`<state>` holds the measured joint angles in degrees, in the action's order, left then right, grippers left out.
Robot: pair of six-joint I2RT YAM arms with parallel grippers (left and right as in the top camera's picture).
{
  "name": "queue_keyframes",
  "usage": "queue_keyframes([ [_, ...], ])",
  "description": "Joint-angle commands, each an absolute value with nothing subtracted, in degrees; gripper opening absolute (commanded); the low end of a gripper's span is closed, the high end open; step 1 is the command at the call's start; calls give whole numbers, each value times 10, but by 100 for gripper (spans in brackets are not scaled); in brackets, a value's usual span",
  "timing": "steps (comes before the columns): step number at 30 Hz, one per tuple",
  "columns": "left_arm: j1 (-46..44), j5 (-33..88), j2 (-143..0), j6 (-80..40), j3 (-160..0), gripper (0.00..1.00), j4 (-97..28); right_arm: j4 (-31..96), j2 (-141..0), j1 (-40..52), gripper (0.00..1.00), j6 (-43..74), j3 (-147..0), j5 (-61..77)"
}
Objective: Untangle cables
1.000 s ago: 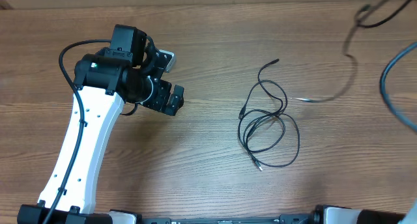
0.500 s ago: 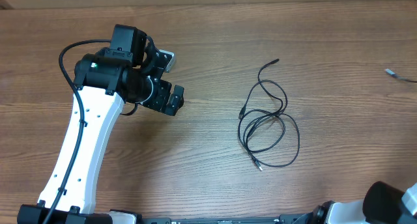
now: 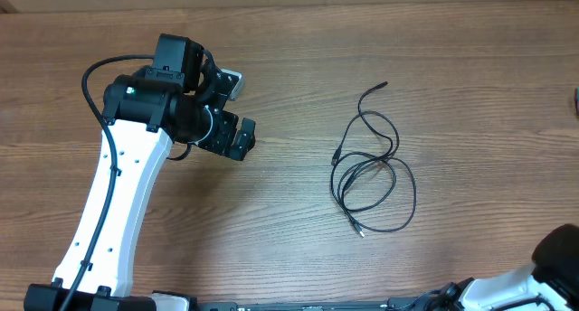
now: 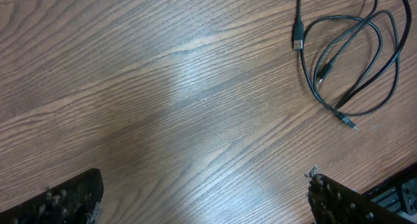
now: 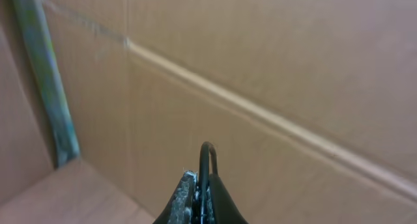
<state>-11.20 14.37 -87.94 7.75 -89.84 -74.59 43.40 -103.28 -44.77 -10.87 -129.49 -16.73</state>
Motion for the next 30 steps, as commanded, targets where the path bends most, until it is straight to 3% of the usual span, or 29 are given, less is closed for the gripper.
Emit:
queue_keyframes([
  [1,-109,145,-881,90,-908,100,-745,448,-1056,-461,4,-98,-1305,-122],
  [21,-109,145,-881,90,-908,100,-745,520,-1190,-473,4,-40,-1301,-17],
  [30,-109,145,-881,90,-908,100,-745,521,-1198,-473,5,-41,-1232,-7],
])
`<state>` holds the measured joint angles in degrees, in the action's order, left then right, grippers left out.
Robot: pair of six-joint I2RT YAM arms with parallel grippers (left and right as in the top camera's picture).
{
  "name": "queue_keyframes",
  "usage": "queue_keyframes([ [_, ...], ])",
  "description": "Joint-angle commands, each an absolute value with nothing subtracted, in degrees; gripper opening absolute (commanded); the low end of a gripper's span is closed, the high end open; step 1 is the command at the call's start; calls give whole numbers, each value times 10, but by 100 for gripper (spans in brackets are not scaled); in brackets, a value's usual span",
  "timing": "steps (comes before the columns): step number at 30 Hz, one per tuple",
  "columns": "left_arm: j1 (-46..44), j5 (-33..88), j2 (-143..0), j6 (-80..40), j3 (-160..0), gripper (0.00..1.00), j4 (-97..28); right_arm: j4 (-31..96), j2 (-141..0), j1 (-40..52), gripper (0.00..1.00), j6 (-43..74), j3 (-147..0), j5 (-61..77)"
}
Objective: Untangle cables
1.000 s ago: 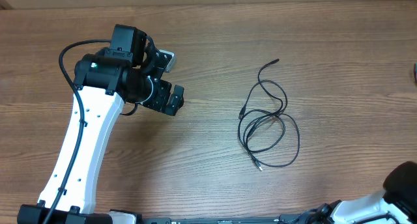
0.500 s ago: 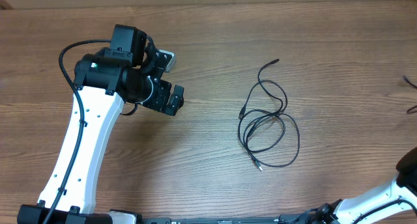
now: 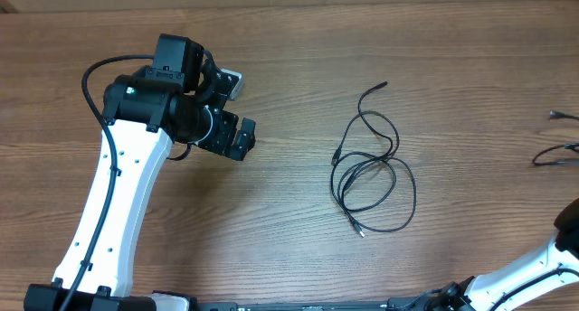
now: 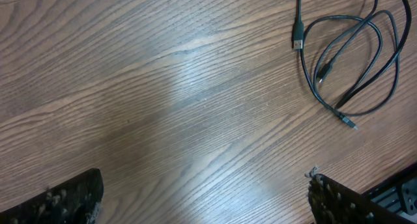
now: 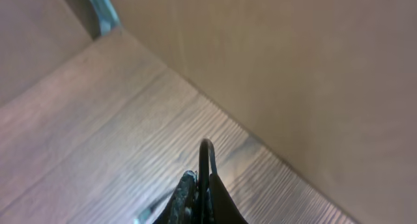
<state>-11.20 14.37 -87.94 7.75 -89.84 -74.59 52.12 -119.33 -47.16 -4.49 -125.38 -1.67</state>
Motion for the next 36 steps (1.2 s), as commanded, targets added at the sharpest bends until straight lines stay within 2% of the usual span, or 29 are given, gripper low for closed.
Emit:
queue_keyframes([
  [1,-109,145,-881,90,-908,100,-745,522,-1198,-473,6,-41,-1224,-7],
  [8,-109,145,-881,90,-908,100,-745,510,-1198,-473,23,-40,-1157,-7],
  [11,-109,145,-881,90,-908,100,-745,507,-1198,-473,27,-40,-1133,-7],
  [22,-109,145,-881,90,-908,100,-745,514,-1195,-472,29,-41,-1126,94],
  [28,-109,145,-881,90,-908,99,-745,525,-1171,-464,36,-41,-1126,185],
  [31,-109,145,-881,90,-908,100,-745,529,-1145,-452,45,-41,-1126,233],
  [33,-109,145,-881,90,-908,100,-745,534,-1127,-439,59,-41,-1126,254],
  [36,-109,145,-881,90,-908,100,-745,553,-1097,-409,70,-42,-1126,258],
])
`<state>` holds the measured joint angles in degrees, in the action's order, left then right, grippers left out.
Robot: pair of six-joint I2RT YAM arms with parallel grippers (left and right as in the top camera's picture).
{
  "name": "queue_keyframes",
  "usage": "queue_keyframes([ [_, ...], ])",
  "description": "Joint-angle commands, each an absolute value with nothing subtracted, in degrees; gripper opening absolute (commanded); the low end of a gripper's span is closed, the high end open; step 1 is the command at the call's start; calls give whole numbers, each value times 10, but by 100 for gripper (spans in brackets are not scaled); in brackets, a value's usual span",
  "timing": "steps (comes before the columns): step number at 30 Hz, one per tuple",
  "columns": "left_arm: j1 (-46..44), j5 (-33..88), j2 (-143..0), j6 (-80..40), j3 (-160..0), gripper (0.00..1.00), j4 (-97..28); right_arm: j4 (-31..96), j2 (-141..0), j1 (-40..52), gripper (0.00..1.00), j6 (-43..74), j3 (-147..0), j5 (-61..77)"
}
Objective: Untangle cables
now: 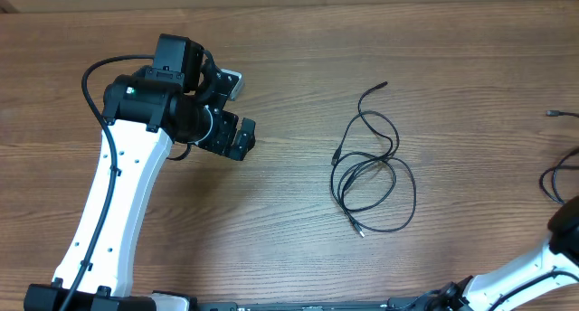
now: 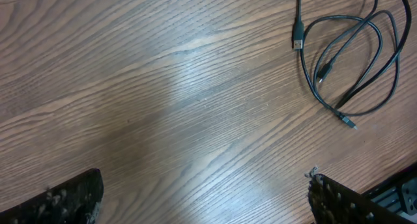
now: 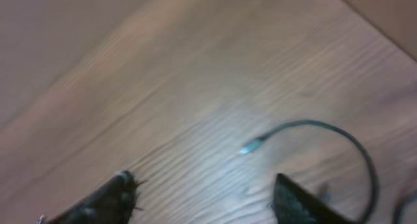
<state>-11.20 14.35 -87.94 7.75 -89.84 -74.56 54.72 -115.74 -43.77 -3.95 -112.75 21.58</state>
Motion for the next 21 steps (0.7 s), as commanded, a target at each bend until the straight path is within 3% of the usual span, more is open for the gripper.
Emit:
queue_keyframes([
  [1,-109,145,-881,90,-908,100,-745,564,-1087,-395,76,-43,-1126,258],
  [4,-109,145,-881,90,-908,99,-745,600,-1064,-355,100,-43,-1126,258],
  [21,-109,145,-881,90,-908,100,-745,853,-1045,-178,100,-38,-1126,310],
])
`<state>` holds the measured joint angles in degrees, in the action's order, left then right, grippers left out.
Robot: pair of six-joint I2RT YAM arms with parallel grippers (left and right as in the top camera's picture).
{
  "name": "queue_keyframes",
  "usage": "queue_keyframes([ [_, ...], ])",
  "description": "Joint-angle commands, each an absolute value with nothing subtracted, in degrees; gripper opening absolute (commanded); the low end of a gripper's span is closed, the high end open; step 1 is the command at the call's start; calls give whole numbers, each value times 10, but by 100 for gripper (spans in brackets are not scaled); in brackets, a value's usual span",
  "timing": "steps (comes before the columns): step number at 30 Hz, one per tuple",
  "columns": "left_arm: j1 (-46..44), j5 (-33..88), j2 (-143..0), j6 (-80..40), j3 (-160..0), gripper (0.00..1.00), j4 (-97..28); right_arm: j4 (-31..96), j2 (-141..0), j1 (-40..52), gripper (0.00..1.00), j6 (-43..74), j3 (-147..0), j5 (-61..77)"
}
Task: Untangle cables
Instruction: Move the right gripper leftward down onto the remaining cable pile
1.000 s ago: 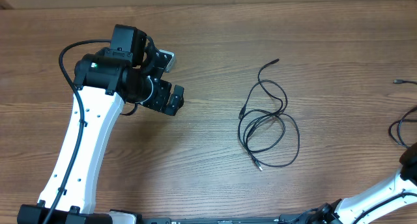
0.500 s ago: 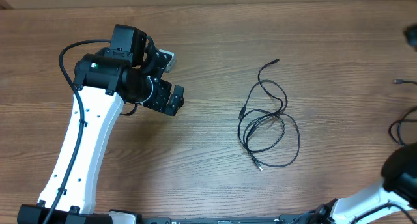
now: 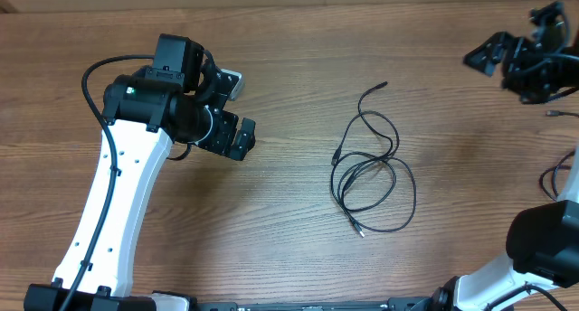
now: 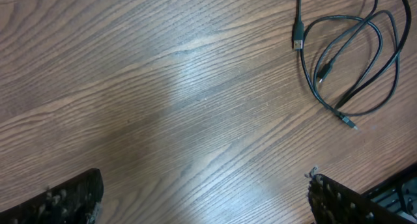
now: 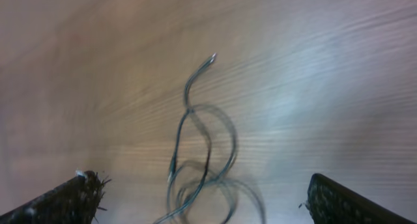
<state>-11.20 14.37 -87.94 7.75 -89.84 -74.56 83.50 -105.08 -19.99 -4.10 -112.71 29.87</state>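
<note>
A tangled black cable (image 3: 371, 166) lies in loose loops in the middle of the wooden table, also seen as the cable (image 4: 345, 61) and, blurred, as the cable (image 5: 202, 139). A second black cable (image 3: 548, 180) lies at the right edge, its tip near the rim. My left gripper (image 3: 237, 110) hovers open well left of the tangle, as does its wrist view (image 4: 205, 201), with nothing between the fingers. My right gripper (image 3: 507, 49) is at the back right, open (image 5: 208, 201) and empty, looking toward the tangle.
The wooden table (image 3: 289, 230) is backed by a cardboard wall along its far edge. The left arm's white link (image 3: 118, 212) crosses the left side of the table. The right arm's base (image 3: 543, 248) sits at the near right corner.
My right gripper has moved from beyond the right edge to the back right of the table and now faces the central tangle. It stays open. The left arm and both cables have not moved.
First my right gripper was shut on a black cable, out of the overhead view, facing the cardboard wall. Then that cable showed at the table's right edge. Later the gripper was open with the cable lying there. Now it hovers empty at the back right.
</note>
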Motion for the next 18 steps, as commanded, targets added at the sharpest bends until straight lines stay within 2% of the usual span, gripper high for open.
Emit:
queue_keyframes([
  [1,-109,145,-881,90,-908,100,-745,866,-1045,-170,100,-38,-1126,310],
  [9,-109,144,-881,90,-908,100,-745,930,-1045,-76,100,-33,-1110,270],
  [18,-109,145,-881,90,-908,100,-745,936,-1044,-4,100,2,-1046,253],
])
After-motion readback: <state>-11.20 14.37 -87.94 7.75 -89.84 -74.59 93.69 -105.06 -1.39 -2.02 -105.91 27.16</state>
